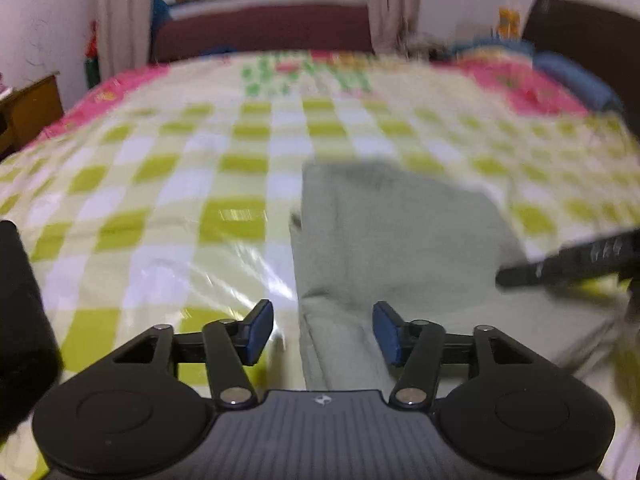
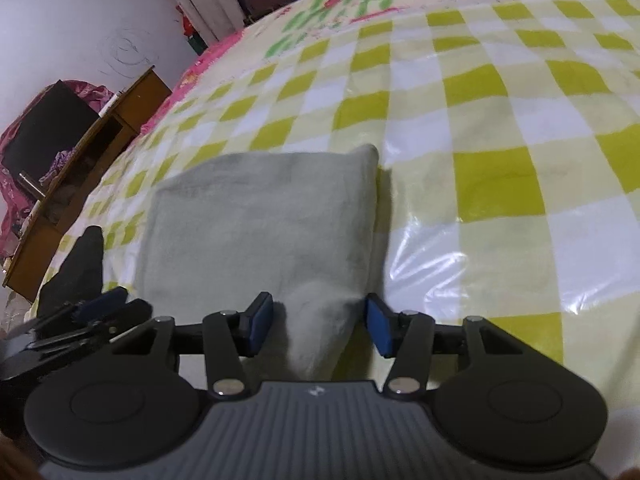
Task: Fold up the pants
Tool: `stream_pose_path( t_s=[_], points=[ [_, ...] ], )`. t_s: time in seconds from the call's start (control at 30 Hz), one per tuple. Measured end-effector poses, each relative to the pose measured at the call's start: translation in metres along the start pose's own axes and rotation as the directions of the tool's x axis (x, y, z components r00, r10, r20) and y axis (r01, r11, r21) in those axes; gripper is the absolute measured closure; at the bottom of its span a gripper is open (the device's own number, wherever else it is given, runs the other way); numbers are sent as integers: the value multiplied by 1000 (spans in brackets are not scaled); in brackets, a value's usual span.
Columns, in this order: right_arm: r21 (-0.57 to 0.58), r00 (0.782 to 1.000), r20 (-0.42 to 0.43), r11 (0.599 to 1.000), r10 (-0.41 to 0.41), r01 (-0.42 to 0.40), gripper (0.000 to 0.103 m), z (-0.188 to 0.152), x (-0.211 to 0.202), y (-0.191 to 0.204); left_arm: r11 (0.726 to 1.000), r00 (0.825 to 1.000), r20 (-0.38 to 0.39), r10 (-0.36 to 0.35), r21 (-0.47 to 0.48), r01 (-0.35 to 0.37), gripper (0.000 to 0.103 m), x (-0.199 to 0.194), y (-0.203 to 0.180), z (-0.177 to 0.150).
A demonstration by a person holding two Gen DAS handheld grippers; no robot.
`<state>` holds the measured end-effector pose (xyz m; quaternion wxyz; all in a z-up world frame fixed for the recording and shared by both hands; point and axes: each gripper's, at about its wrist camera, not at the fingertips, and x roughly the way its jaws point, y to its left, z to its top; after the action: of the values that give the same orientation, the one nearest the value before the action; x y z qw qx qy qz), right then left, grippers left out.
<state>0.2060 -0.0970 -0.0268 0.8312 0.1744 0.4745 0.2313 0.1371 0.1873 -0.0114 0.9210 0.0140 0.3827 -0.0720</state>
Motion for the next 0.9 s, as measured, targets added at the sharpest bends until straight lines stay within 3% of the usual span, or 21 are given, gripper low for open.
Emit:
stream_pose_path(
  t_s=[0.2, 0.33, 0.37, 0.4, 0.53, 0.63, 0.7, 0.73, 0.77, 0.9],
  points=[
    [-4, 999, 15, 999, 52, -52, 50, 1, -4, 5, 1000, 1000, 17, 5, -11, -5, 29, 3, -1, -1],
    [6, 999, 0, 999, 54, -54, 49, 1, 11, 5, 995, 999, -22, -30, -92, 28, 23, 19, 6, -1],
    [-1, 998, -1, 998, 55, -55, 49, 1, 11, 8, 995, 999, -22, -27, -99, 24, 25, 19, 4, 1],
    [-6, 999, -3, 999, 53, -53, 48, 2, 9, 10, 996, 999, -12, -31, -86, 30, 33, 14, -1, 2],
    [-11, 996, -13, 996, 91, -91, 49, 0, 0, 5, 999, 1000, 12, -19, 30, 19, 33, 3, -17, -5],
    [2, 997, -26, 997, 76, -76, 48, 0, 12, 7, 998, 999, -18, -39, -53, 38, 30, 19, -7, -5],
    [13, 998, -23, 998, 66, -66, 56, 1, 15, 11, 995, 999, -24, -47, -86, 45, 35, 18, -6, -1],
    [6, 997, -28, 997, 72, -72, 71, 3, 13, 13, 996, 999, -23, -46, -77, 44, 37, 16, -9, 0],
    [9, 995, -29, 996, 92, -91, 76, 4, 9, 13, 998, 999, -19, -39, -50, 38, 37, 12, -14, -1],
    [12, 994, -33, 994, 108, -108, 84, 2, -6, 4, 995, 996, -32, -89, -42, 87, 42, 4, -25, -4]
  ],
)
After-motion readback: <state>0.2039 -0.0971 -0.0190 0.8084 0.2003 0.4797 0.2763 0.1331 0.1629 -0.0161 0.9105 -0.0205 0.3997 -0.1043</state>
